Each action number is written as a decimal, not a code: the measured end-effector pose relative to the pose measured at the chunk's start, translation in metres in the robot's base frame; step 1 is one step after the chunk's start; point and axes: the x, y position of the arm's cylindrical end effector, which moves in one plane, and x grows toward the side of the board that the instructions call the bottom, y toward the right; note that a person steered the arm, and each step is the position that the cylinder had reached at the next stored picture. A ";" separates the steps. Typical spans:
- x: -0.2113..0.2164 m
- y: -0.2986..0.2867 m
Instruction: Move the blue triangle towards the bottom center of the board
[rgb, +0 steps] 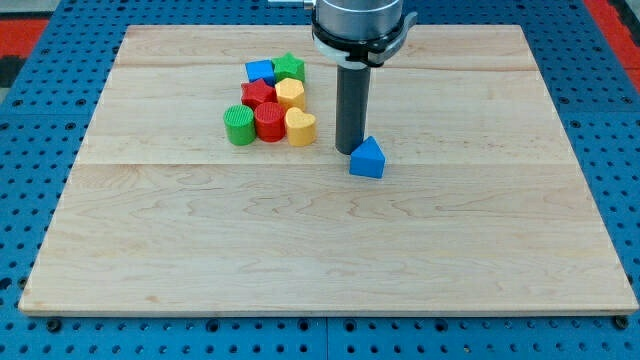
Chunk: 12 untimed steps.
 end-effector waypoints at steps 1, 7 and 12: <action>0.001 0.000; 0.005 0.028; -0.033 0.058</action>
